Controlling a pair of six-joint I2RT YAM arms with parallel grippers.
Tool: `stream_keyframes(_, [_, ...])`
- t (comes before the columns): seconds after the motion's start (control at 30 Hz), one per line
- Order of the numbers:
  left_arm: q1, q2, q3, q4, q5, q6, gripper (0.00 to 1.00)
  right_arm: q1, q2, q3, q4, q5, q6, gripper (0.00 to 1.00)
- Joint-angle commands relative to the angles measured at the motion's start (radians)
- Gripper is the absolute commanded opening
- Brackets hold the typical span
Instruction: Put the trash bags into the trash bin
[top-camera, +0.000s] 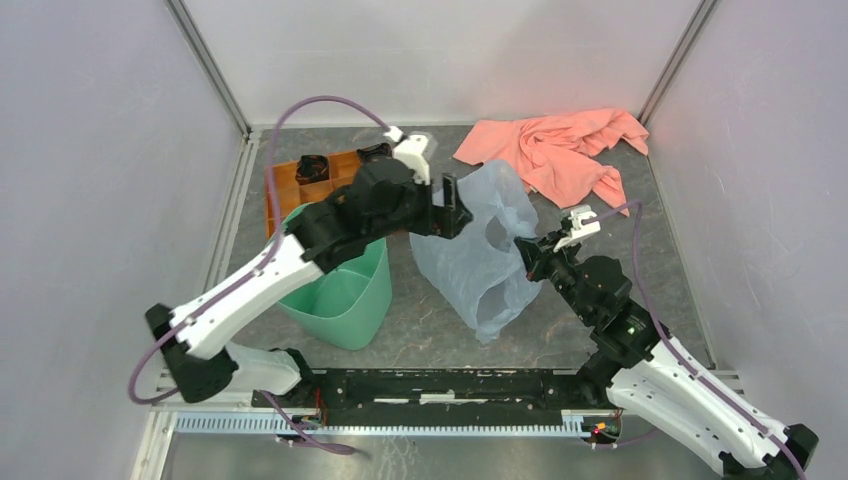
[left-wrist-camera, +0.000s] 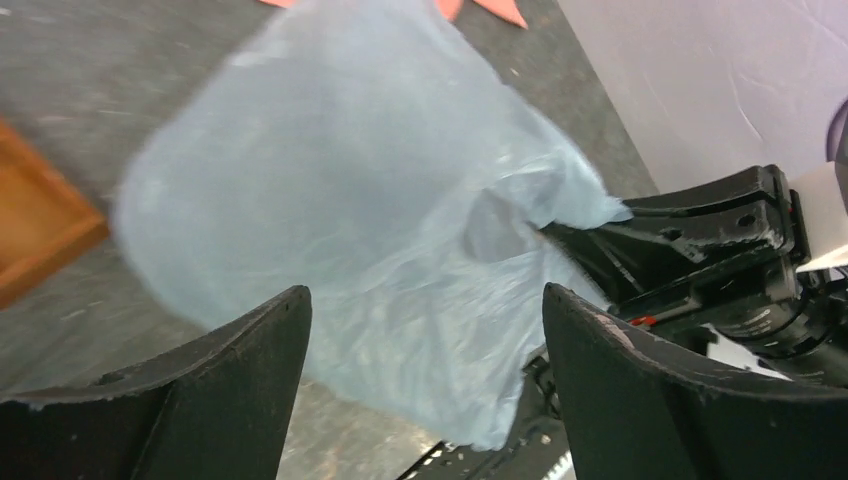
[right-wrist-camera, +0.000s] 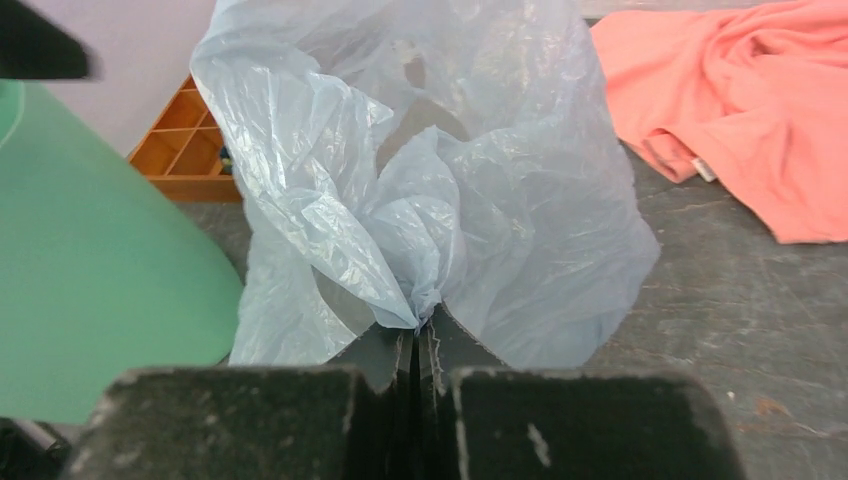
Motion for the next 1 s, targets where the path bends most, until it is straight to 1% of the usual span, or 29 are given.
stream_keyframes(0.0, [0.001, -0.154, -0.009, -0.174, -0.269, 0.125, 0.92, 0.003, -0.029, 0.006, -0.019, 0.107, -0.019, 0.00])
stream_keyframes(0.07, [0.001, -0.194, -0.025, -0.243, -0.331, 0.120, 0.93, 0.003, -0.038, 0.005, -0.023, 0.113, -0.019, 0.00])
stream_keyframes(0.17, [0.001, -0.234, -0.034, -0.352, -0.374, 0.088, 0.93, 0.003, -0.044, -0.002, -0.004, 0.119, -0.027, 0.00])
stream_keyframes(0.3, [0.001, -0.276, -0.094, -0.400, -0.344, 0.058, 0.93, 0.003, -0.033, -0.003, 0.012, 0.122, -0.038, 0.01])
stream_keyframes(0.43, [0.001, -0.251, -0.140, -0.409, -0.288, 0.032, 0.89, 0.004, -0.021, 0.033, -0.010, 0.120, -0.052, 0.00])
stream_keyframes(0.47, [0.001, -0.237, -0.149, -0.411, -0.282, 0.033, 0.86, 0.003, -0.023, 0.047, -0.020, 0.122, -0.061, 0.00])
stream_keyframes(0.53, [0.001, -0.207, -0.163, -0.414, -0.279, 0.041, 0.74, 0.003, -0.043, 0.065, -0.043, 0.140, -0.078, 0.00])
stream_keyframes(0.63, [0.000, -0.173, -0.161, -0.424, -0.265, 0.046, 0.49, 0.003, -0.090, 0.104, -0.077, 0.189, -0.109, 0.00])
stream_keyframes(0.77, [0.000, -0.179, -0.159, -0.368, -0.200, 0.051, 0.19, 0.004, -0.138, 0.188, -0.112, 0.238, -0.157, 0.00])
stream_keyframes(0.83, [0.000, -0.185, -0.158, -0.320, -0.164, 0.053, 0.11, 0.004, -0.159, 0.218, -0.109, 0.239, -0.185, 0.00])
stream_keyframes(0.97, [-0.002, -0.132, -0.106, -0.244, -0.075, 0.043, 0.05, 0.003, -0.177, 0.266, -0.093, 0.245, -0.230, 0.00])
